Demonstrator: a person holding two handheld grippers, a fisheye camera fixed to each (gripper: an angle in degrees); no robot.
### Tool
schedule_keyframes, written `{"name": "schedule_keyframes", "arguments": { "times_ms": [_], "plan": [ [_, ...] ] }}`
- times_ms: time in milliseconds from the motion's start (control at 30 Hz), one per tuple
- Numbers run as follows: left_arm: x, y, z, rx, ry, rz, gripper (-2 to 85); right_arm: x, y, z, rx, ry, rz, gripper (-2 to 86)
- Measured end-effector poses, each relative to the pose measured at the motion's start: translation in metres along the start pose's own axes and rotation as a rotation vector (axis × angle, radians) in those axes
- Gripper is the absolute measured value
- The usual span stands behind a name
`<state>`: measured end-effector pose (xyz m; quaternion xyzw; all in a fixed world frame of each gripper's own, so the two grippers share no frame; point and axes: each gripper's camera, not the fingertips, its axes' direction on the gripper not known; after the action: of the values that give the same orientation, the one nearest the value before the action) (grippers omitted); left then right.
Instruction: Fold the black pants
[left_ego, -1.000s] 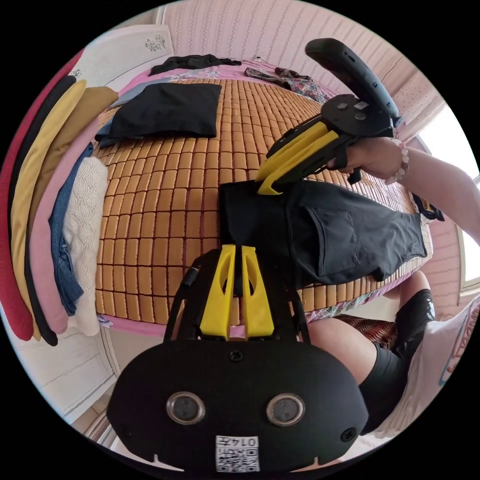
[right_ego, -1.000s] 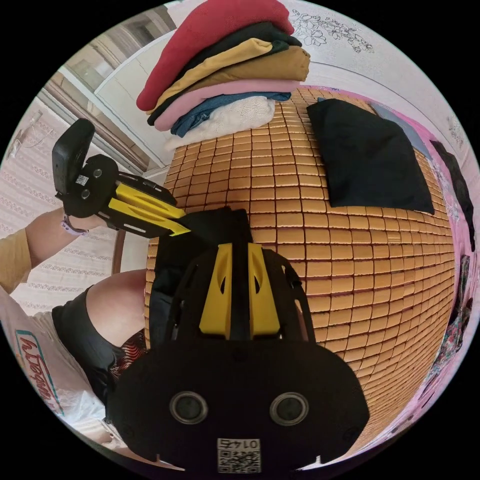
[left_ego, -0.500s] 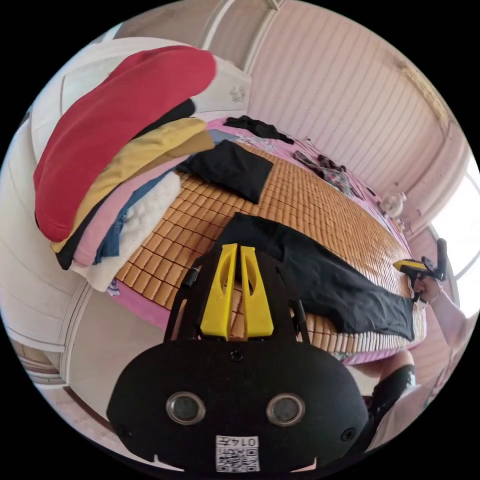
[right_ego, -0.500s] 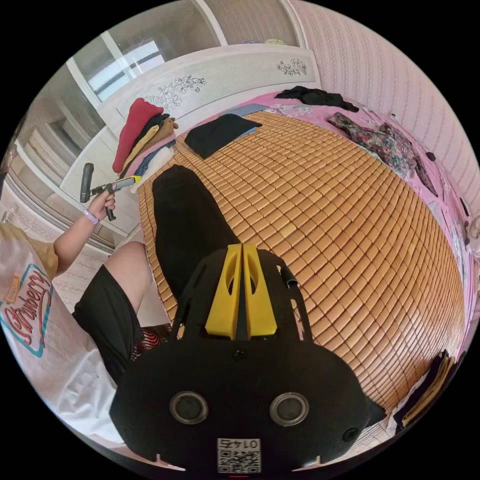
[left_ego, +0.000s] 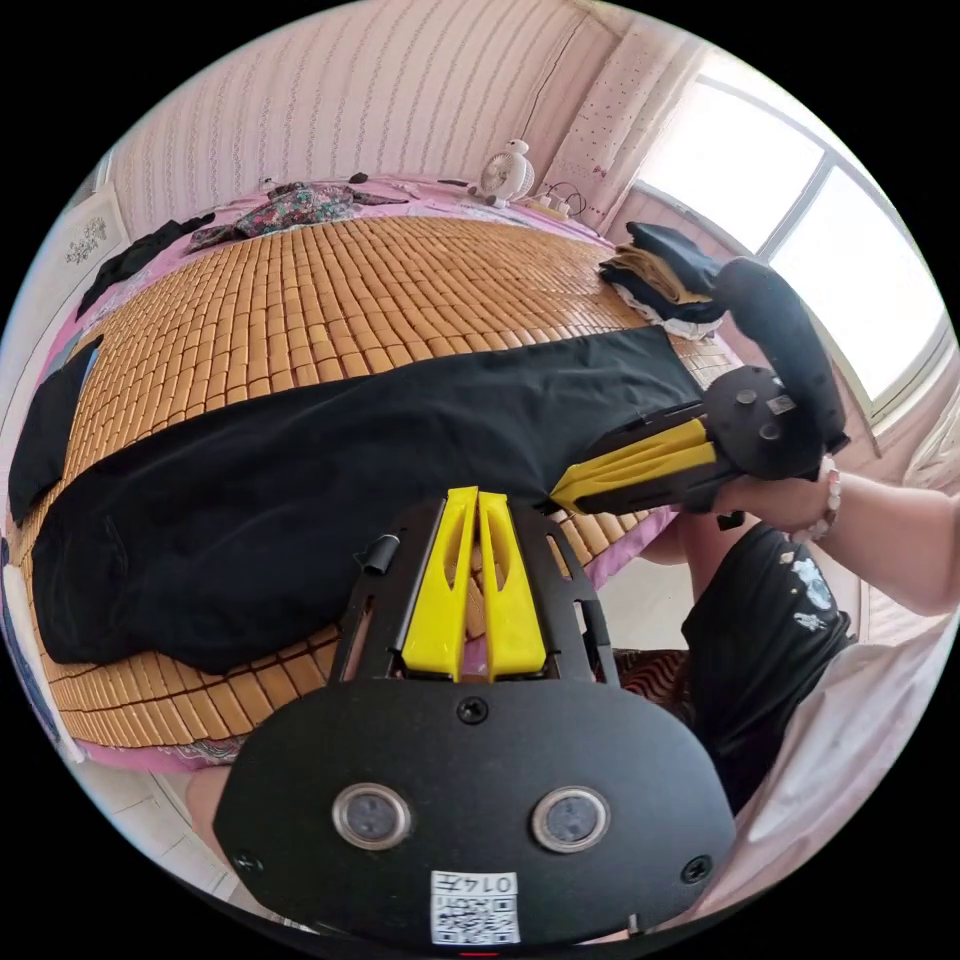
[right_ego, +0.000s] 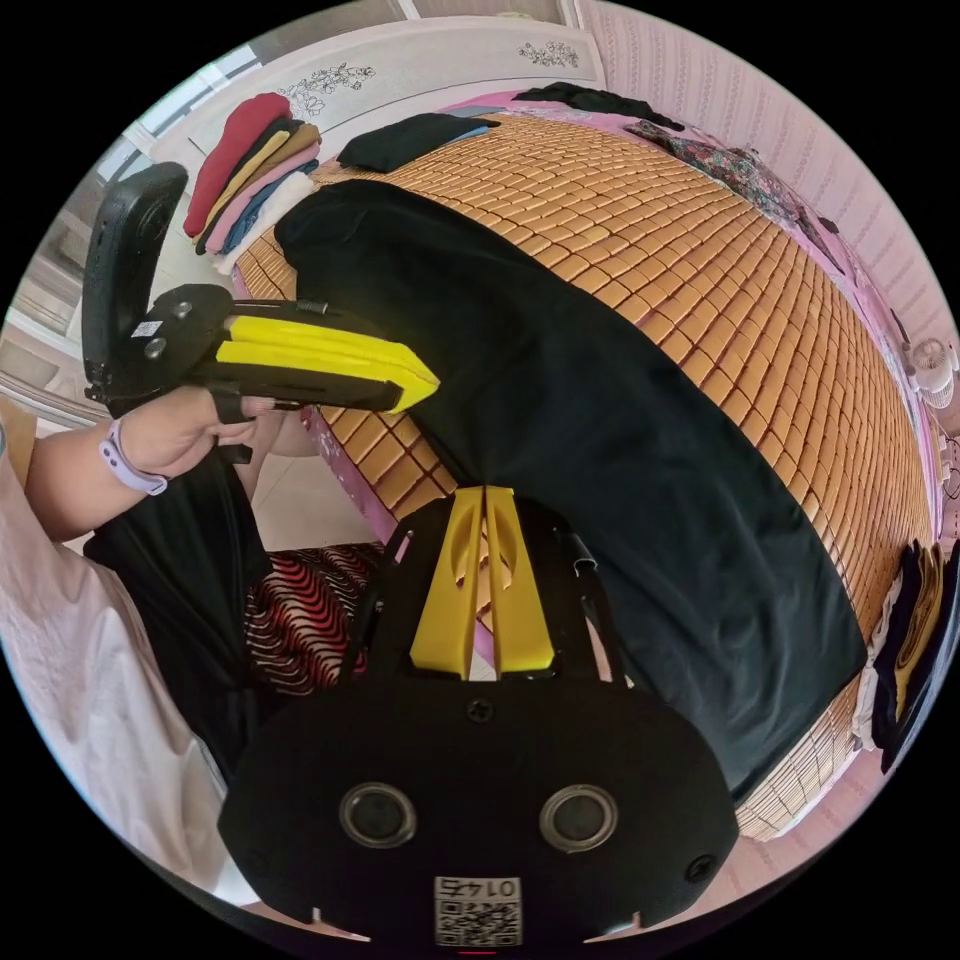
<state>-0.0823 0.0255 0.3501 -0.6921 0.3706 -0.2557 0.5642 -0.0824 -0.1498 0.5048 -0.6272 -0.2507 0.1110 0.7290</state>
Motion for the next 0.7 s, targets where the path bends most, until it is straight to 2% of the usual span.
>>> {"name": "schedule_keyframes", "arguments": {
  "times_ms": [67,200,467,533,700],
  "plan": [
    [0.003,-0.001,0.026,-0.104,-0.001,-0.011,-0.7,0.001,0.006,-0.004,0.009,-0.011,0.004,0.1],
    [0.011,0.000,0.033,-0.145,0.044,0.004,-0.7,-0.010,0.022,-0.016,0.010,0.030,-0.011,0.1],
    [0.050,0.002,0.037,-0.093,-0.019,0.079,-0.7,-0.033,0.042,-0.041,0.077,0.132,-0.061,0.1],
    [0.062,0.000,0.039,-0.076,-0.036,0.121,-0.7,-0.035,0.033,-0.054,0.112,0.161,-0.112,0.1],
    [0.085,0.000,0.066,-0.136,-0.060,0.153,-0.7,-0.020,-0.032,-0.059,0.049,0.186,-0.206,0.1]
  ]
}}
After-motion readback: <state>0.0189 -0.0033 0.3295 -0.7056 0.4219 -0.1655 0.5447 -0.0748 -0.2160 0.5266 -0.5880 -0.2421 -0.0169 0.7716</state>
